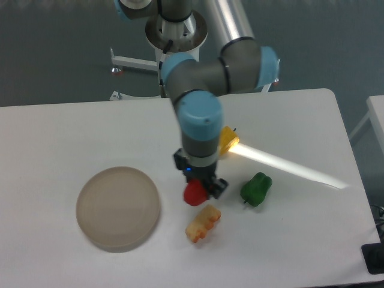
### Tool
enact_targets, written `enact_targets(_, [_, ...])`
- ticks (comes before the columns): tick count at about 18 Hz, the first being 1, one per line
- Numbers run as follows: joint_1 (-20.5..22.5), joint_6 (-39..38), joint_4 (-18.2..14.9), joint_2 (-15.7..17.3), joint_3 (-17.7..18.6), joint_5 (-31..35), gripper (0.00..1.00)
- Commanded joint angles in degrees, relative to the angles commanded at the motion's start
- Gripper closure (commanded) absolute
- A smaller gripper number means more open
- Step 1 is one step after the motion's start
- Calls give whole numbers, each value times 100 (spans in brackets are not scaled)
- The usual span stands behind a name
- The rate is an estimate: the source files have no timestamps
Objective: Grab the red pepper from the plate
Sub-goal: 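Lift the red pepper off the plate and carry it away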
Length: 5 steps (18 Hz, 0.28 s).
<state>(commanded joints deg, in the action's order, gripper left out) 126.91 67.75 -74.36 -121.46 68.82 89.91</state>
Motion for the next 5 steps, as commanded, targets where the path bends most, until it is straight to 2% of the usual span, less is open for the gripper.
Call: enact_targets(5, [62,195,0,-97,-185,18,45])
